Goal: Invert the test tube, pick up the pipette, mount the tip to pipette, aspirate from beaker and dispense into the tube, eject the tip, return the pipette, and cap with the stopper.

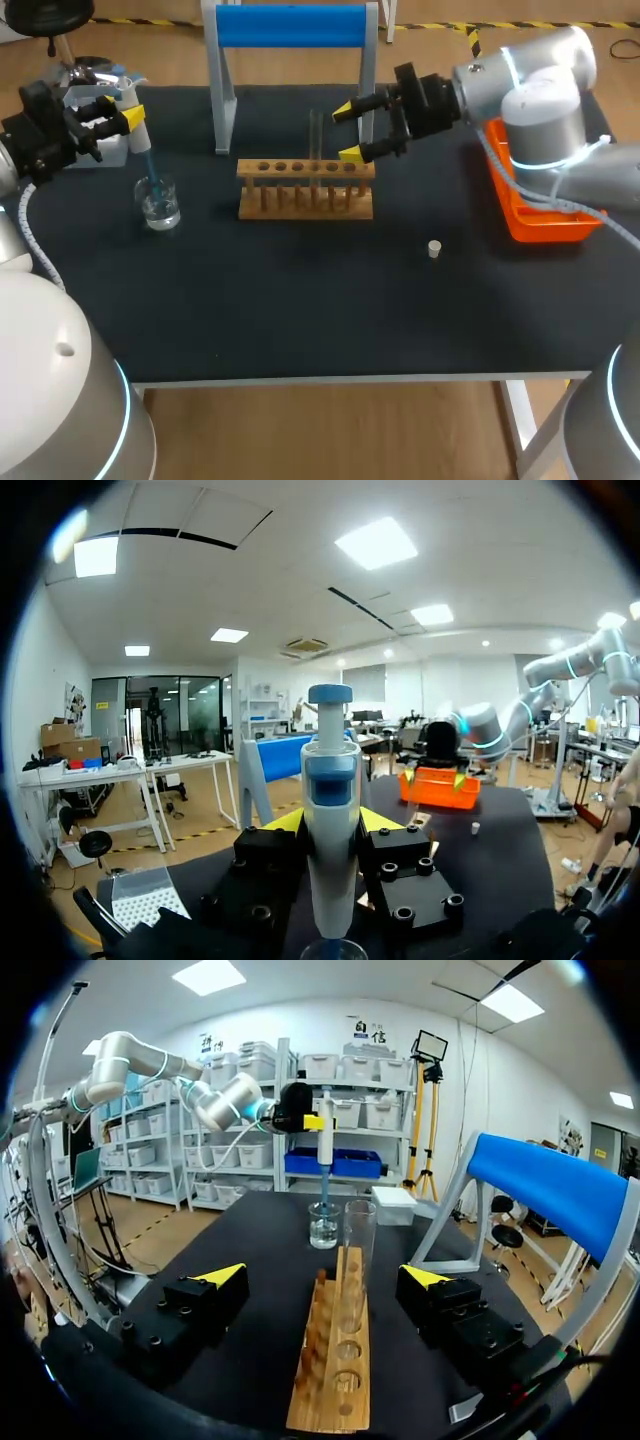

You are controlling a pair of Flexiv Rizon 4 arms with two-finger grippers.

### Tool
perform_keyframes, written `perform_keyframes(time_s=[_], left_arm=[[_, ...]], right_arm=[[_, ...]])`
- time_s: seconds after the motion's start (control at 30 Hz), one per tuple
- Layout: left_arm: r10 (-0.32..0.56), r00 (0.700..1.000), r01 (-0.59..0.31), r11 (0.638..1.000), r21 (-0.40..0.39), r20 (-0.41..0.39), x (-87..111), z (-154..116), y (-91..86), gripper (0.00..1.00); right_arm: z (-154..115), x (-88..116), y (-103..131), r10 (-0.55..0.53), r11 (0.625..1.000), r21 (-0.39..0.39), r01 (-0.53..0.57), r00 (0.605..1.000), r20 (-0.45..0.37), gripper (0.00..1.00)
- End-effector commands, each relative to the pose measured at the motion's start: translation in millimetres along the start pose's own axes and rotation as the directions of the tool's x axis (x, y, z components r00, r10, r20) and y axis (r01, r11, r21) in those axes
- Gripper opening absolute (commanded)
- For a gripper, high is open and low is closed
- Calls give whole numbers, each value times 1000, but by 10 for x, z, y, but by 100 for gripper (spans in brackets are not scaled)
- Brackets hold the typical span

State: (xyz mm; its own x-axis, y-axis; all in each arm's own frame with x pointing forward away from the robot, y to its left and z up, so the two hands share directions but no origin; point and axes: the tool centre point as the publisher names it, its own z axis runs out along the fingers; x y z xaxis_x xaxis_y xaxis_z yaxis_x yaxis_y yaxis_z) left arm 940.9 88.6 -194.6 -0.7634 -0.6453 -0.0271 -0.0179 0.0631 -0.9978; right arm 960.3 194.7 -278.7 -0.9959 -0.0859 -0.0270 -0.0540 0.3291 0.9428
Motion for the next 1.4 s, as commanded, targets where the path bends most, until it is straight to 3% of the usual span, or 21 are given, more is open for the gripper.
perform_keyframes(time_s=[0.03,0.6,1.4], left_arm=[[0,1000,0,1000,-1,1,2,-1,-8,0],[0,1000,0,1000,-1,1,2,-1,-8,0],[0,1000,0,1000,-1,1,2,-1,-8,0]], right_arm=[[70,-78,-18,-2,1000,24,2,1000,-8,100],[333,-217,-21,-20,992,126,30,997,-75,100],[479,-235,1,-42,979,202,32,998,45,100]])
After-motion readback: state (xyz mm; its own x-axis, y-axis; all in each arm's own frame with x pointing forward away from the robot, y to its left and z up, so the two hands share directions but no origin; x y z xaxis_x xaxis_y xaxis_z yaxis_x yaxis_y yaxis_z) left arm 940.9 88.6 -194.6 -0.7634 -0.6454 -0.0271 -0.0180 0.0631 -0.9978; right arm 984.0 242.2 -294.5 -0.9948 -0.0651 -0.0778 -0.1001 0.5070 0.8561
